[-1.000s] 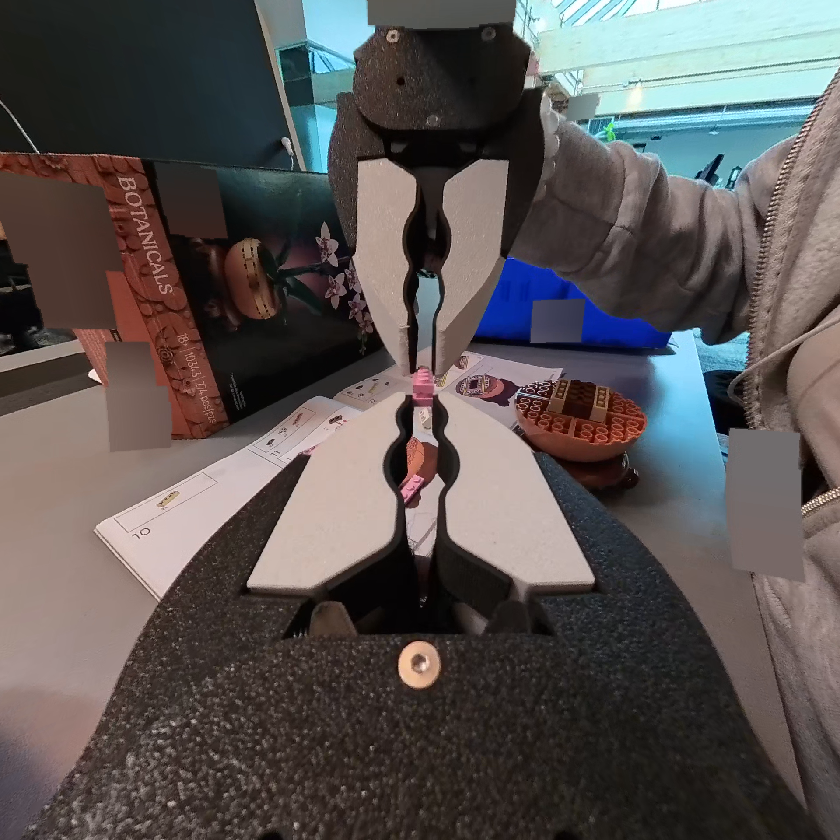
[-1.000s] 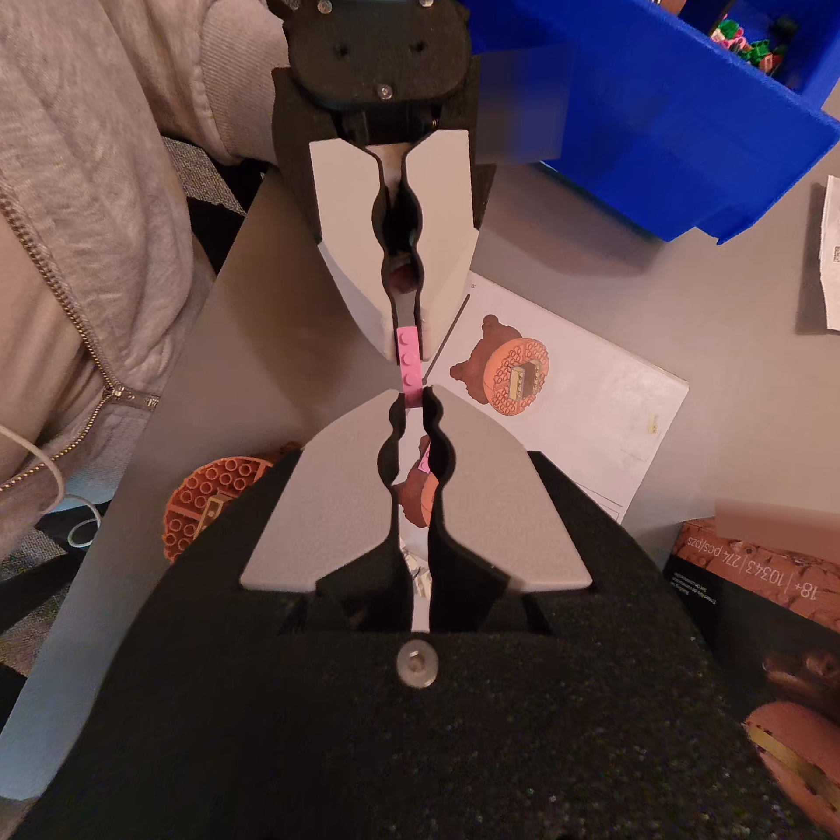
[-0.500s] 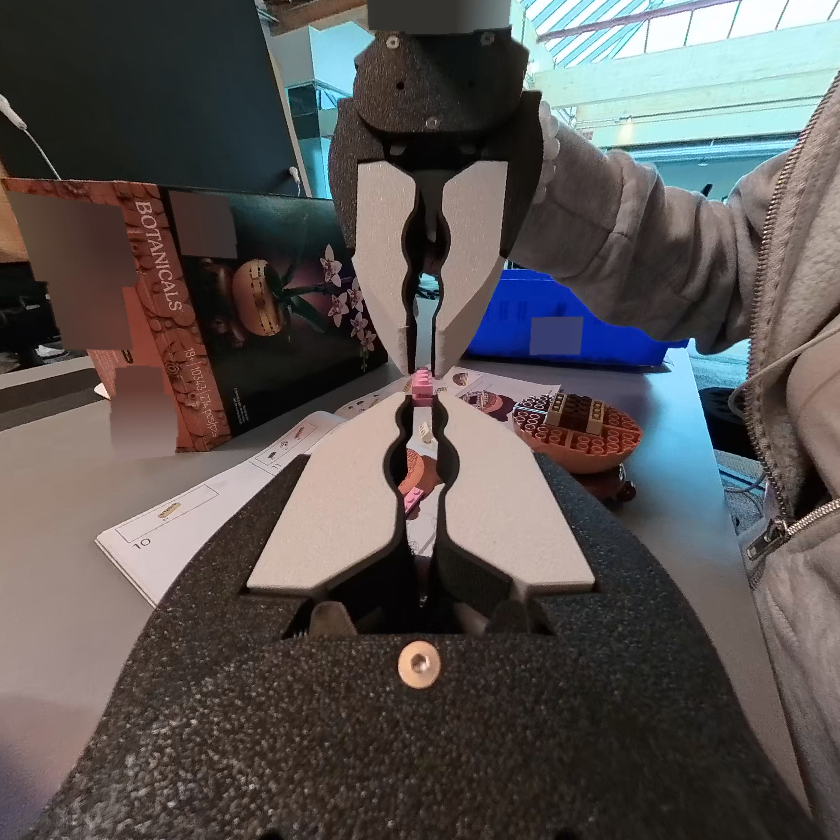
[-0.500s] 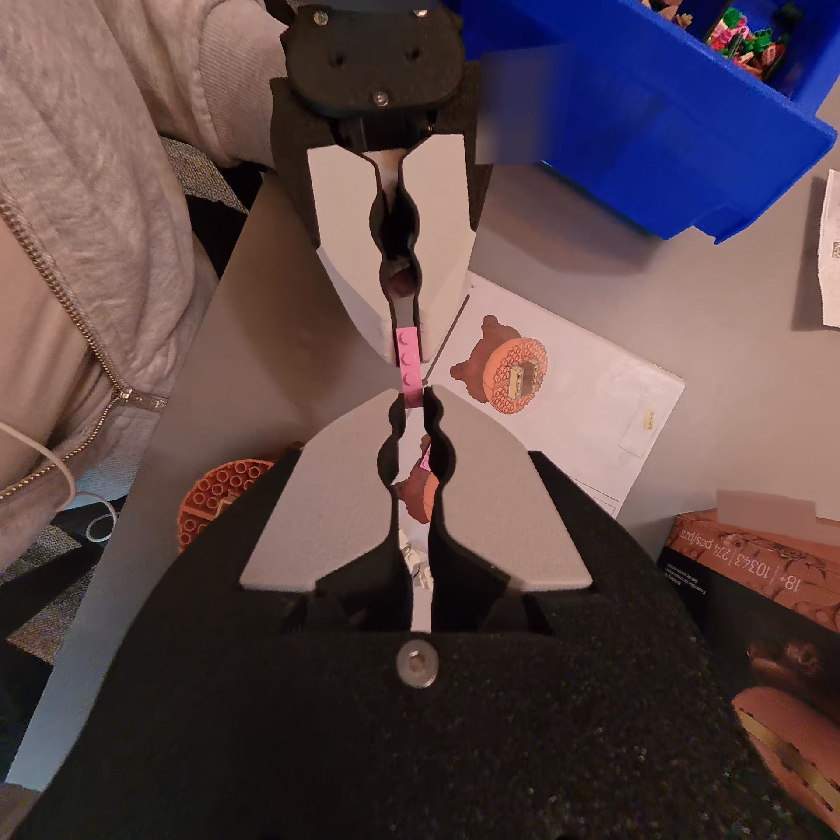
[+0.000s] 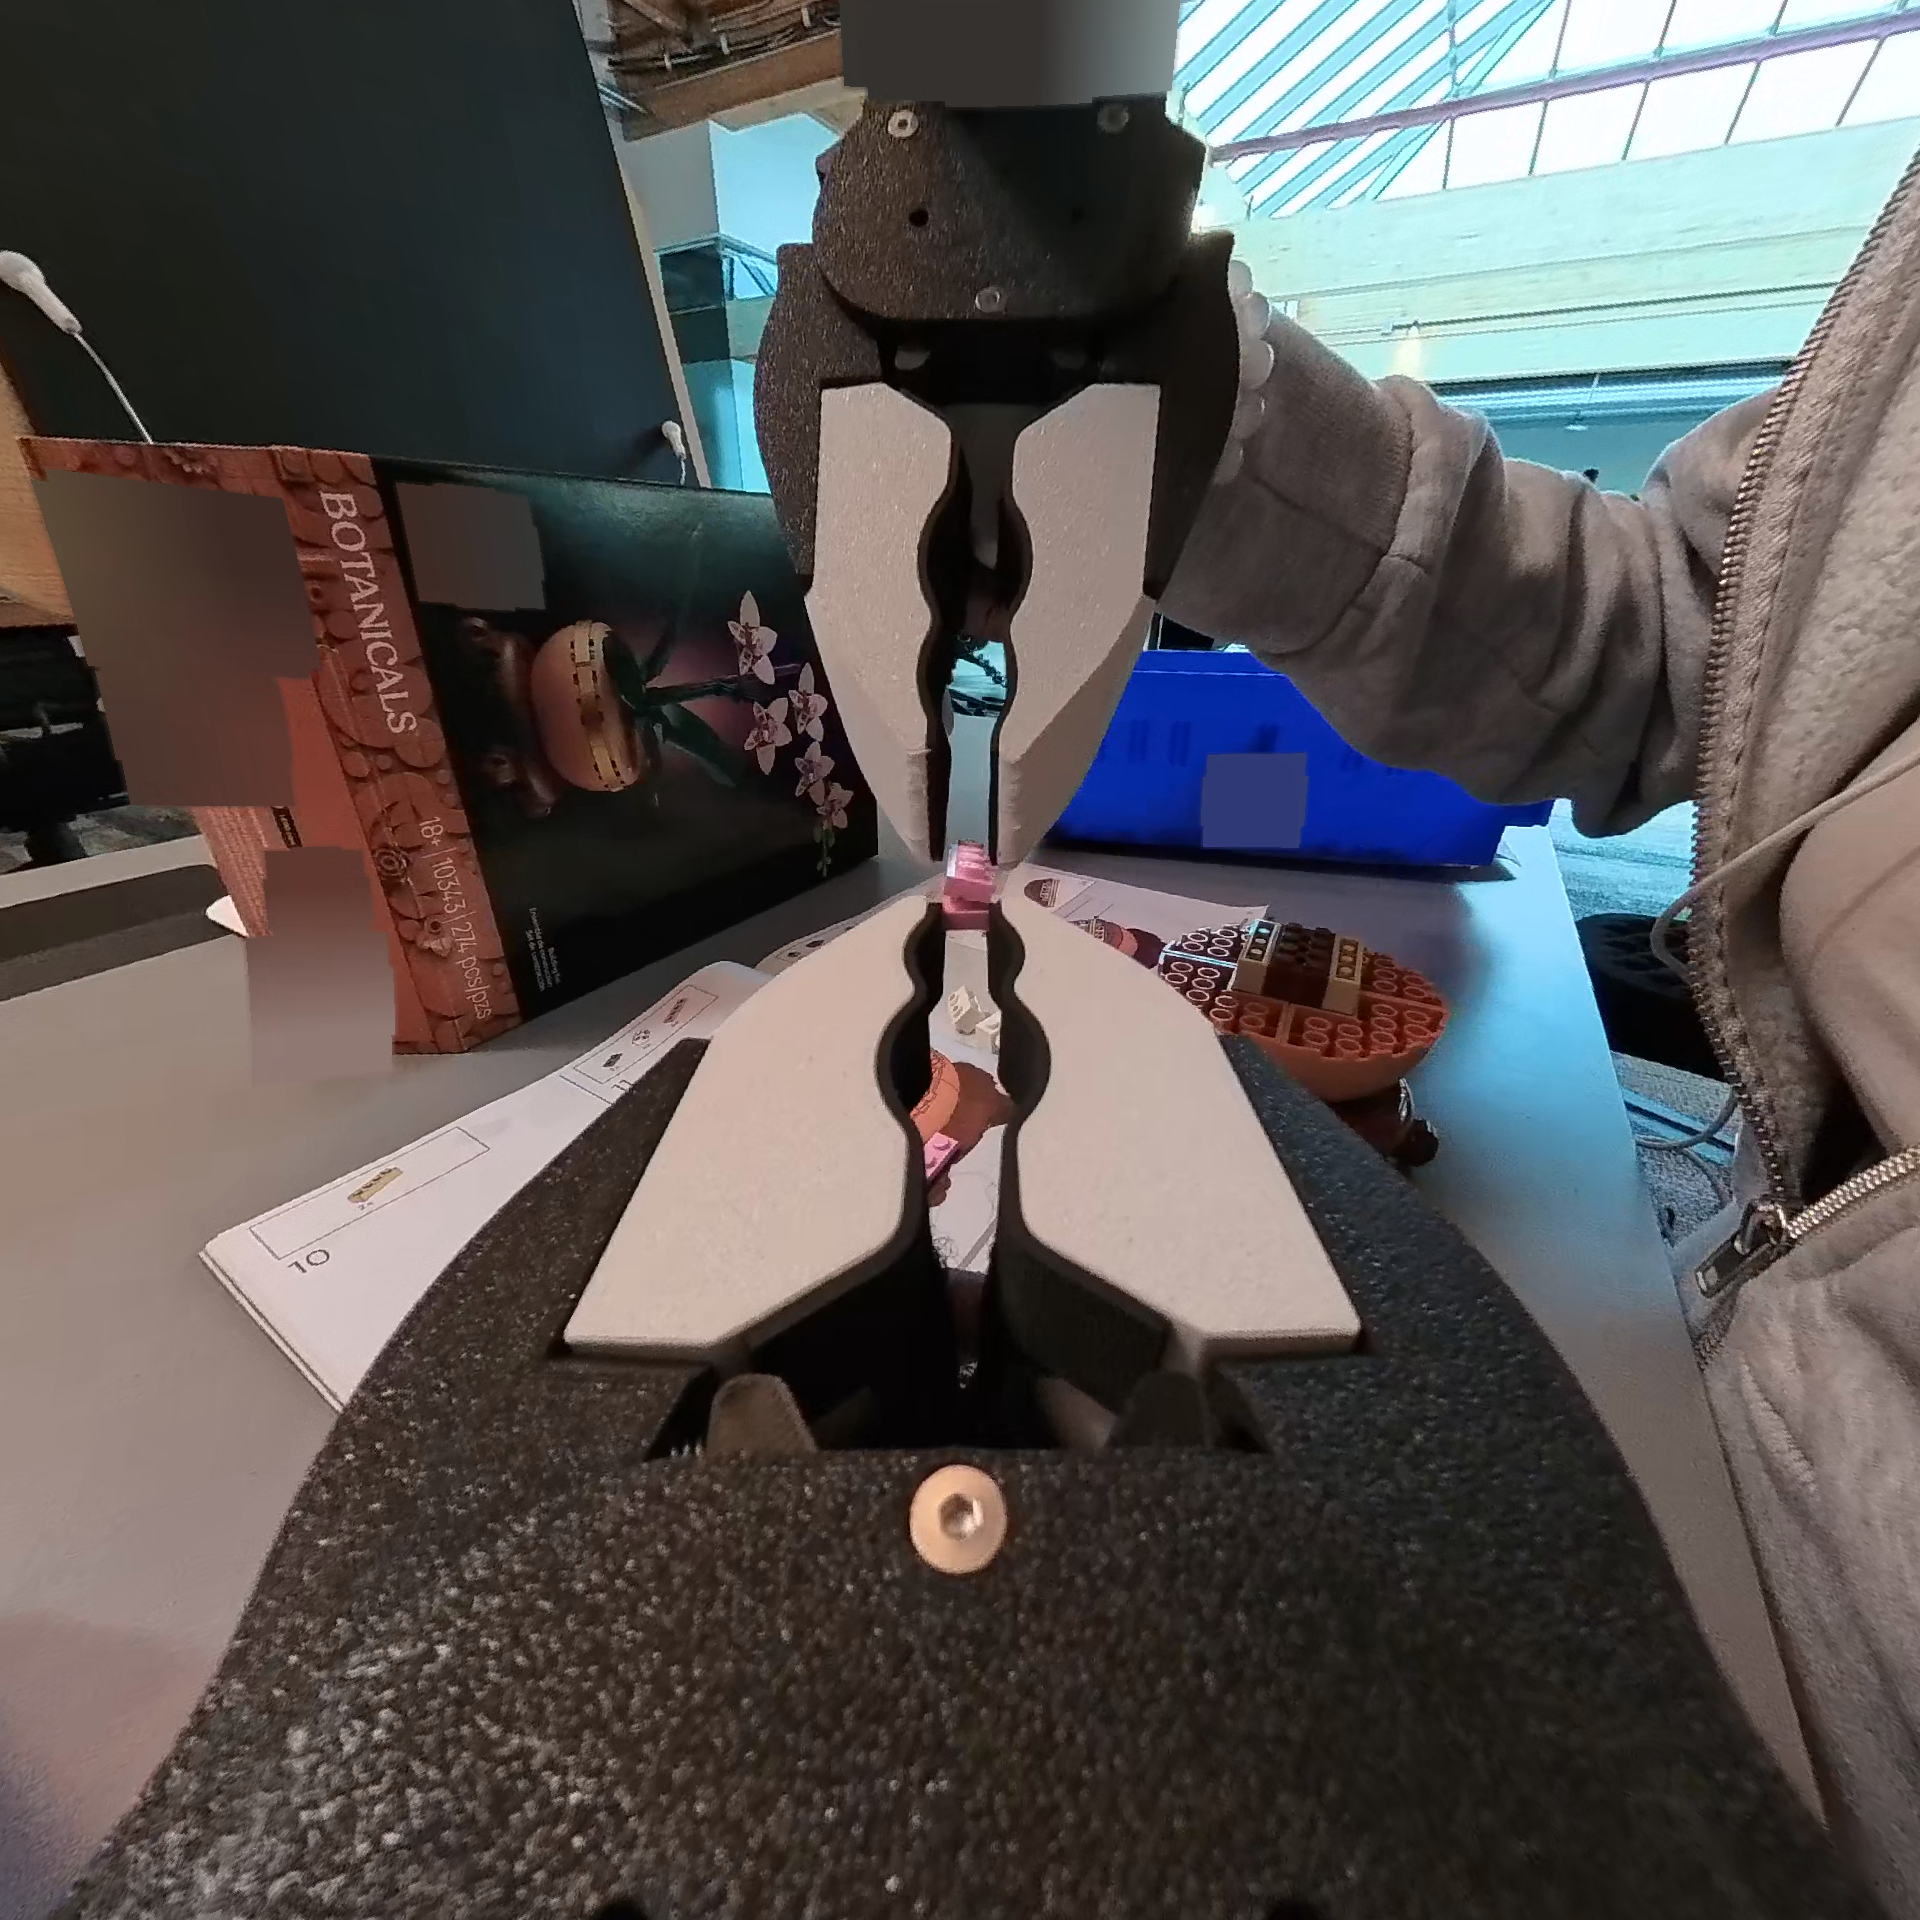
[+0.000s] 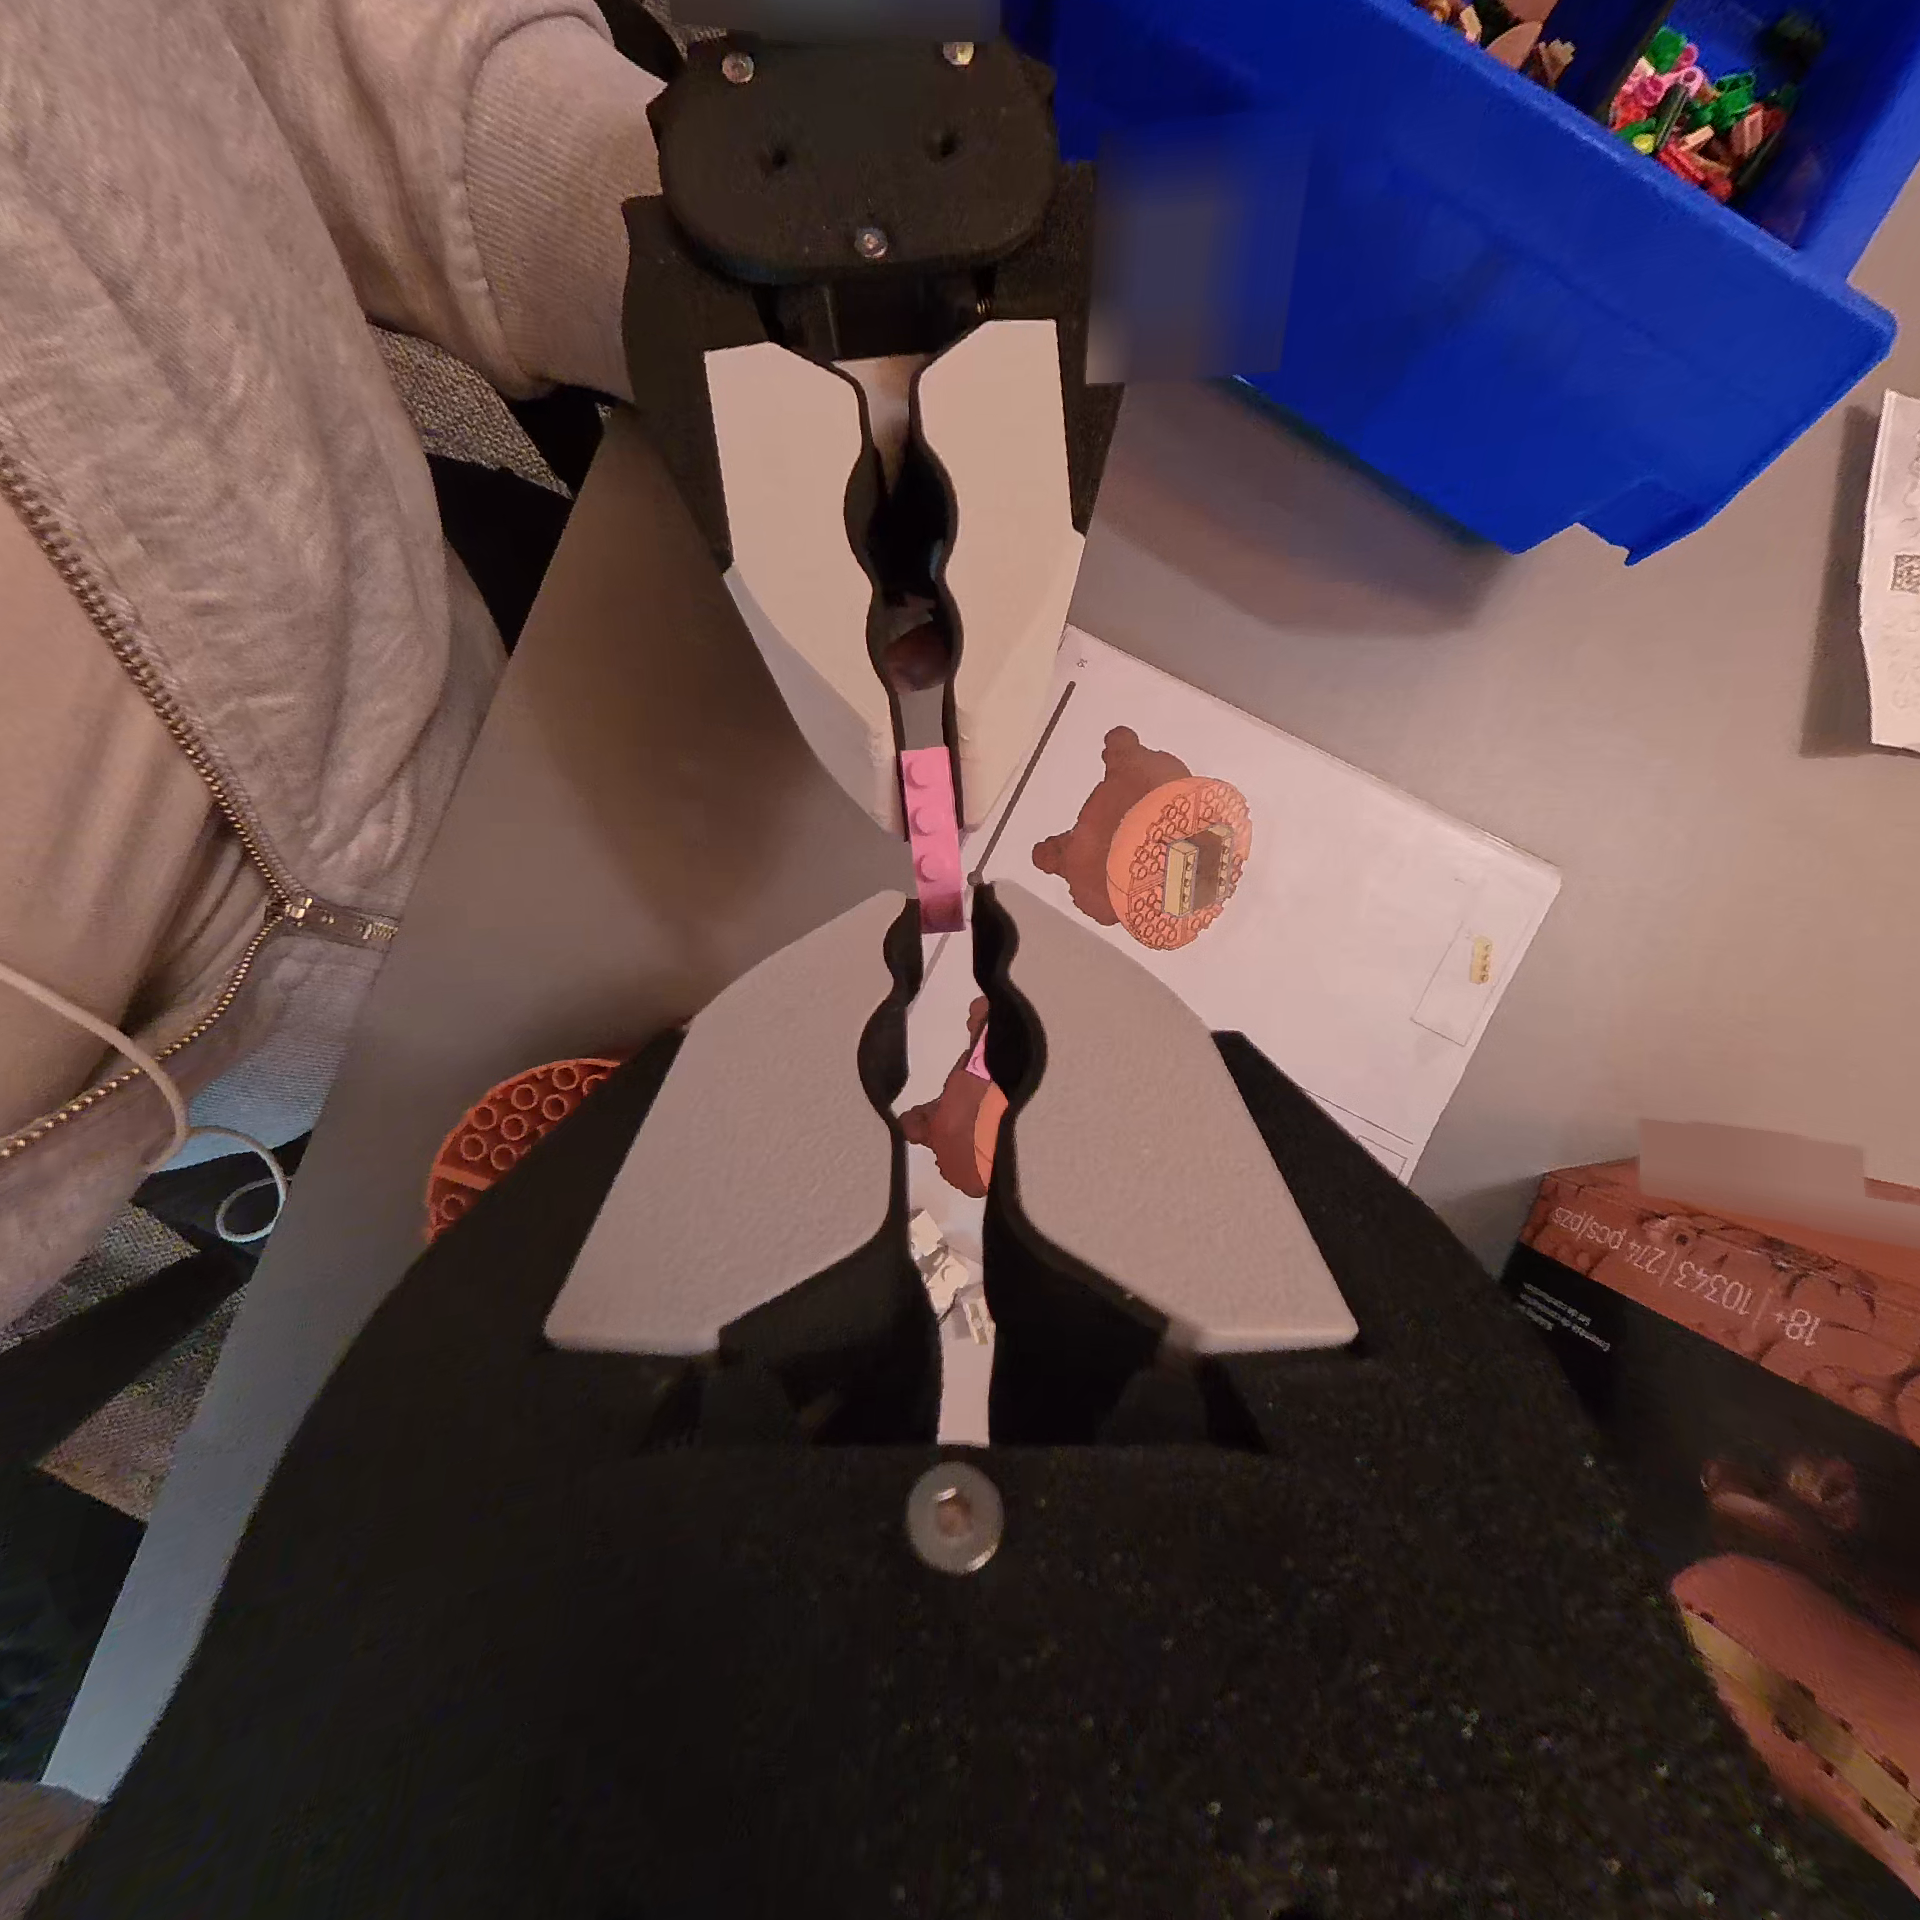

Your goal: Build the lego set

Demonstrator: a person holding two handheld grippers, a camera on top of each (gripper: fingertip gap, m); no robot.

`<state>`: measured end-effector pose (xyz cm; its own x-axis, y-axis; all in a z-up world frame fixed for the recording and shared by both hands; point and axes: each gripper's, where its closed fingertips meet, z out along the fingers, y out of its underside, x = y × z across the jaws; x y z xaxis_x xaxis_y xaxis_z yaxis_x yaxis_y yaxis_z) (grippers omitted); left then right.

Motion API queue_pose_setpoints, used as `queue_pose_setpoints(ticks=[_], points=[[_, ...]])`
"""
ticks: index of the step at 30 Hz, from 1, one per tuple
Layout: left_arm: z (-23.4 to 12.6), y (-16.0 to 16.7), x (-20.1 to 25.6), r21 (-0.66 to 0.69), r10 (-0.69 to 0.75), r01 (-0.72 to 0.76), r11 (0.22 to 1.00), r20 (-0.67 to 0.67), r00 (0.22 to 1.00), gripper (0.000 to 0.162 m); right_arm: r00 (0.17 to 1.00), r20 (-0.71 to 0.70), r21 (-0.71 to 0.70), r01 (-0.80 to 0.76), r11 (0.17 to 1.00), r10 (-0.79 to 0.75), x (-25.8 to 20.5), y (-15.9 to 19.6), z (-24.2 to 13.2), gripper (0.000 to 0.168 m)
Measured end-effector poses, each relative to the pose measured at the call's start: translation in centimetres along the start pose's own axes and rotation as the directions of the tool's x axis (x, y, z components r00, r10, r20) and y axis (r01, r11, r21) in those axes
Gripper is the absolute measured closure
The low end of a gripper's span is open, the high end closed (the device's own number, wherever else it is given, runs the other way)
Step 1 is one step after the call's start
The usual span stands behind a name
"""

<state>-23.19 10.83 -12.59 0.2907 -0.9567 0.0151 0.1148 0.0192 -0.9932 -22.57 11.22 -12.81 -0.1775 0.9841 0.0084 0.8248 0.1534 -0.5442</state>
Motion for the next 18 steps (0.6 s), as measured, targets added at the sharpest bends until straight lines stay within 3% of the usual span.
queue_pose_setpoints(ticks=[18], points=[[-0.08,-0.36,-0.08,0.031,-0.001,0.000,1.000,0.006,1.000,0.155,1.000,-0.014,0.007,0.006,1.000,-0.006,0.05,-0.41,-0.34,0.159]])
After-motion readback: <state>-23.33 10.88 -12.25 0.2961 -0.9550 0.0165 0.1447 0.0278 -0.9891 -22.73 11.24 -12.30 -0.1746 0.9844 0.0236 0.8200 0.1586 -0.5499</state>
